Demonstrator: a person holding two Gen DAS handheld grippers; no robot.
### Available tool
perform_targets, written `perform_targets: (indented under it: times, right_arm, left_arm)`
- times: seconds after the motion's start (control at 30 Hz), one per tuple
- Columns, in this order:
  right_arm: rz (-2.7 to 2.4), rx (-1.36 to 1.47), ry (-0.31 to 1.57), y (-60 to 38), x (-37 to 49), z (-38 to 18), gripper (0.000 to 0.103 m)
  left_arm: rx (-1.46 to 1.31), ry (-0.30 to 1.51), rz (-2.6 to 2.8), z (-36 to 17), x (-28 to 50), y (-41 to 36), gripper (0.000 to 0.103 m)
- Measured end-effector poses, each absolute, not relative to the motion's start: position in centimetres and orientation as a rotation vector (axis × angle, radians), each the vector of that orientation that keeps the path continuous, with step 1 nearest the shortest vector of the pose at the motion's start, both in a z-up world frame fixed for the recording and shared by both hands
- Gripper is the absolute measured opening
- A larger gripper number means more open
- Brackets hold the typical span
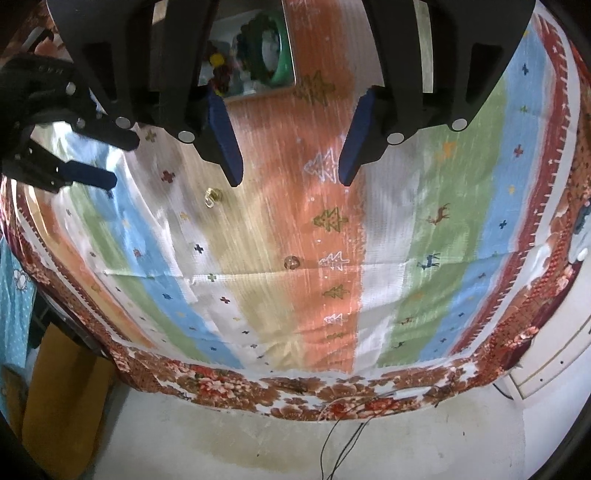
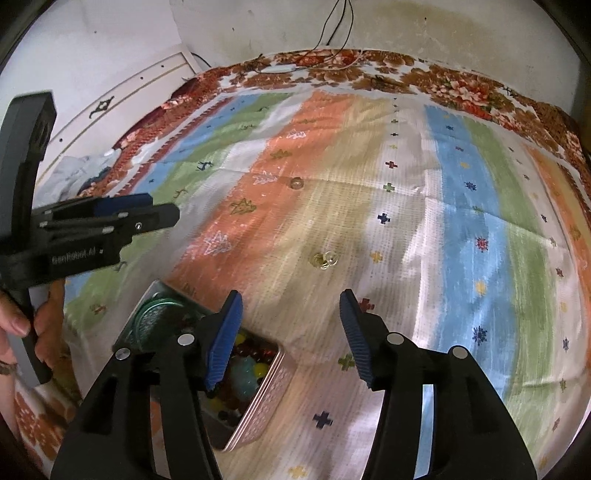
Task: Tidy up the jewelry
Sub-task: 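Move both open tools back toward the silver ring and gold charm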
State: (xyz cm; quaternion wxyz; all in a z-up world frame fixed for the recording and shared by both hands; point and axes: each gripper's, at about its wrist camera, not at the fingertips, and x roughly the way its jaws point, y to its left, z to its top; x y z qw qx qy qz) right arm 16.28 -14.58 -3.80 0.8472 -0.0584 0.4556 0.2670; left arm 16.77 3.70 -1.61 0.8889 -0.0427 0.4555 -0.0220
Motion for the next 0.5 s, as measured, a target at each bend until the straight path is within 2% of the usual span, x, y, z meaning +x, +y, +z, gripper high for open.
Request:
perform_targets:
  times: [0.5]
  right_arm:
    - [0.555,-0.163,1.012,-13.1,19.2,-5.9,0.055]
  left_arm:
    - [-0.049,0.988,-0.039,-3.2,21.7,4.0,0.064]
